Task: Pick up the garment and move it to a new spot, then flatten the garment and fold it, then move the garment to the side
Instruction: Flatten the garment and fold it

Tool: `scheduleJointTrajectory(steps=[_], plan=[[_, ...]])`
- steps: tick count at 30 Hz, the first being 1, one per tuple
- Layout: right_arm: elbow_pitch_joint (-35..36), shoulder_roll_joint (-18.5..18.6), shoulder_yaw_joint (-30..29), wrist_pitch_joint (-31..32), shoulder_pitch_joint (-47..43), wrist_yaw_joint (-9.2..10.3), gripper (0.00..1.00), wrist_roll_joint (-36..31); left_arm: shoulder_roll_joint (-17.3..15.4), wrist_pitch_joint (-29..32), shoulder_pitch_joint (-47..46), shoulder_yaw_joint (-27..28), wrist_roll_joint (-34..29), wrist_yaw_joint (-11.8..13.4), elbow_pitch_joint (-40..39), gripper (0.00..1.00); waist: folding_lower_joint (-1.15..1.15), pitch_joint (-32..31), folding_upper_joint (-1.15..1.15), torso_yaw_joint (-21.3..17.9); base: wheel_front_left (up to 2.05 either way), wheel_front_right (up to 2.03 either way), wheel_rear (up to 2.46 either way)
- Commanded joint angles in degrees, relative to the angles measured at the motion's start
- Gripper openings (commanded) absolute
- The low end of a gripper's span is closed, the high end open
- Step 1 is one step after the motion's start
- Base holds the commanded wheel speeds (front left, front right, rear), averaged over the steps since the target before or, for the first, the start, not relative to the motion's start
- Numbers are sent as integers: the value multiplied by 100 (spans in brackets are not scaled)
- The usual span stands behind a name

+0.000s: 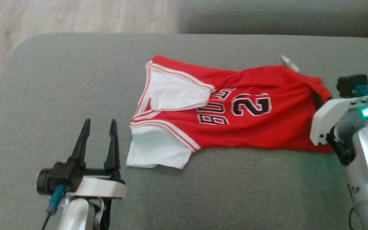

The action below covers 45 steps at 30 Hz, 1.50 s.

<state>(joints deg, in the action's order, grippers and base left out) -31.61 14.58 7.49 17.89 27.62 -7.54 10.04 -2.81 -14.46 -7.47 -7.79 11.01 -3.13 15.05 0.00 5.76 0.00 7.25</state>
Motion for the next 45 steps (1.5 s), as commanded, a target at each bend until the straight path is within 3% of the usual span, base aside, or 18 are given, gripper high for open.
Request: scheduleJointTrajectory(steps=[1, 8, 9, 10, 11, 12, 21, 28, 35, 39, 45], plan=[[-93, 13, -150, 38, 325, 5, 0, -151, -13, -53, -366, 101, -66, -45, -150, 100, 0, 215, 0, 265, 0, 0, 0], [-1384, 83, -693, -101, 925, 5, 0, -774, -9, -53, -554, 19, -60, -78, -103, 100, 0, 433, 0, 585, 0, 0, 0], [-1560, 100, -736, -174, 1014, 5, 11, -874, -9, -53, -562, 16, -54, -78, -104, 100, 0, 446, 0, 599, 0, 0, 0], [-1696, 131, -760, -310, 1109, 5, 91, -992, -9, -53, -568, 12, -46, -72, -108, 100, 0, 459, 0, 605, 0, 0, 0], [-1696, 131, -760, -310, 1109, 5, 91, -992, -9, -53, -568, 12, -46, -72, -108, 100, 0, 459, 0, 605, 0, 0, 0], [-1825, 152, -813, -454, 1203, 5, 100, -1084, -9, -53, -575, 8, -36, -62, -113, 100, 0, 472, 0, 603, 0, 0, 0], [-2420, 25, -830, -1924, 1757, 5, 100, -1360, -8, -53, -523, 30, -10, -32, -134, 100, 0, 227, 0, 218, 0, 0, 0], [-2200, -199, -634, -2932, 1552, 5, 100, -1137, -8, -53, -324, 154, -26, -16, -186, 100, 0, -166, 0, -298, 0, 0, 0], [-1133, -615, -804, -3265, 611, 5, 100, -978, -7, -53, -130, 250, 41, 31, -315, 100, 0, -383, 0, -677, 0, 0, 0], [-15, -956, -862, -3286, -445, 5, 100, -831, -7, -53, -26, 256, 148, 45, -340, 100, 0, -447, 0, -818, 0, 0, 0], [907, -1136, -757, -3288, -1567, 5, 100, -719, -7, -53, 94, 223, 228, 33, -123, 100, 0, -485, 0, -938, 0, 0, 0]])
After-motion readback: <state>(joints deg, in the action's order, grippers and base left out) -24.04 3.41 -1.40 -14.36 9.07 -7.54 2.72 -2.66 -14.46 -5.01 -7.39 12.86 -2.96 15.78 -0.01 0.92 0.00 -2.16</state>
